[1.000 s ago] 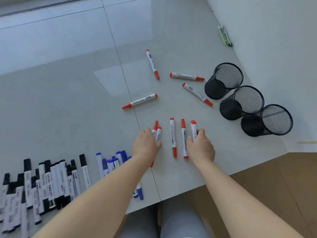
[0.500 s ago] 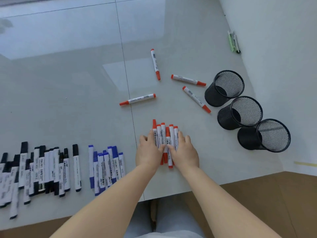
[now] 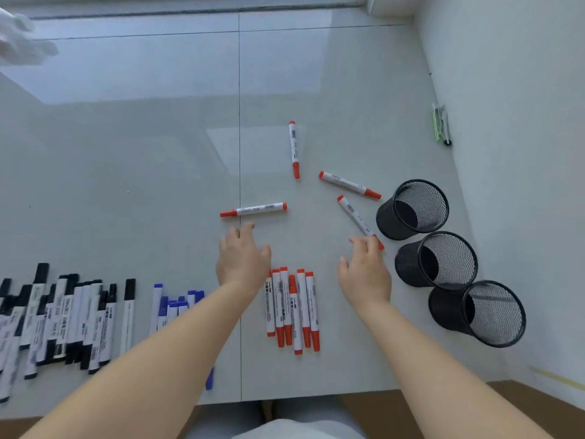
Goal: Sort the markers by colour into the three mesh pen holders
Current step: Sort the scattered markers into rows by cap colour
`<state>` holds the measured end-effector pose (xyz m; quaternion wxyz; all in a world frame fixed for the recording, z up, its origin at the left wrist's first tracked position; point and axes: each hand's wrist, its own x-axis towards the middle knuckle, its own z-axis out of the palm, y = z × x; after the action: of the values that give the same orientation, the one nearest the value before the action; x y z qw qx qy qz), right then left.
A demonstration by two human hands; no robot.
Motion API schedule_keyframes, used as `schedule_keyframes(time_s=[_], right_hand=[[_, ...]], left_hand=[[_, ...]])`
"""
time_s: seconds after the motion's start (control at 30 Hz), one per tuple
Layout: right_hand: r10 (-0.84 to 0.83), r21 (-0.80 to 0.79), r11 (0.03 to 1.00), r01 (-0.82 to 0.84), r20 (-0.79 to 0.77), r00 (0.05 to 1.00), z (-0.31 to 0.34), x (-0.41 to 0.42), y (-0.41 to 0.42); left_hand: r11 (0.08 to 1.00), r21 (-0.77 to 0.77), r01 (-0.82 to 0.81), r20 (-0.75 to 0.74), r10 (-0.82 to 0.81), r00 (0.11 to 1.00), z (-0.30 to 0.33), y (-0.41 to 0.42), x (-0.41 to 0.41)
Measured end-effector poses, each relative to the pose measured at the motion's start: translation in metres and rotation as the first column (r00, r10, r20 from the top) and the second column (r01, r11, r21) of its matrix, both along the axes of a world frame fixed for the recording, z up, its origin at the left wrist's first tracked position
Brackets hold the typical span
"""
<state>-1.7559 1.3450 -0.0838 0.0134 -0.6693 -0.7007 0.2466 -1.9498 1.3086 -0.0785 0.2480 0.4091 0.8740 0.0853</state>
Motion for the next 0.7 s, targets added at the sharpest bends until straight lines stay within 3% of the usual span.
schedule_keyframes(time_s=[0.1, 0.2, 0.3, 0.43, 0.57, 0.63, 0.7], right_hand=[[0.049, 0.035, 0.998, -0.050, 0.034, 0.998, 0.003, -0.004, 0.035], [0.119, 0.002, 0.993, -0.120, 0.105, 0.987, -0.005, -0.011, 0.056], [0.130, -0.054, 0.991, -0.121, 0.203, 0.971, -0.014, -0.014, 0.065], [0.202, -0.095, 0.979, -0.182, 0.284, 0.937, -0.020, -0.016, 0.070], [0.211, 0.068, 0.973, -0.222, 0.138, 0.968, -0.017, -0.026, 0.085], [0.159, 0.205, 0.965, -0.163, 0.037, 0.987, -0.014, -0.029, 0.096], [0.135, 0.203, 0.969, -0.138, 0.032, 0.990, -0.014, -0.030, 0.108]], left_hand=[[0.997, 0.020, 0.071, -0.102, -0.068, 0.992, -0.001, 0.034, -0.014], [0.982, -0.060, 0.181, -0.178, -0.189, 0.966, -0.011, 0.055, -0.028], [0.957, -0.152, 0.246, -0.161, -0.269, 0.950, -0.022, 0.065, -0.040], [0.934, -0.102, 0.344, -0.106, -0.354, 0.929, -0.027, 0.074, -0.049], [0.934, 0.076, 0.348, 0.056, -0.352, 0.934, -0.020, 0.109, -0.050], [0.919, 0.107, 0.379, 0.041, -0.384, 0.922, -0.017, 0.134, -0.048], [0.868, 0.075, 0.491, -0.035, -0.490, 0.871, -0.015, 0.158, -0.046]])
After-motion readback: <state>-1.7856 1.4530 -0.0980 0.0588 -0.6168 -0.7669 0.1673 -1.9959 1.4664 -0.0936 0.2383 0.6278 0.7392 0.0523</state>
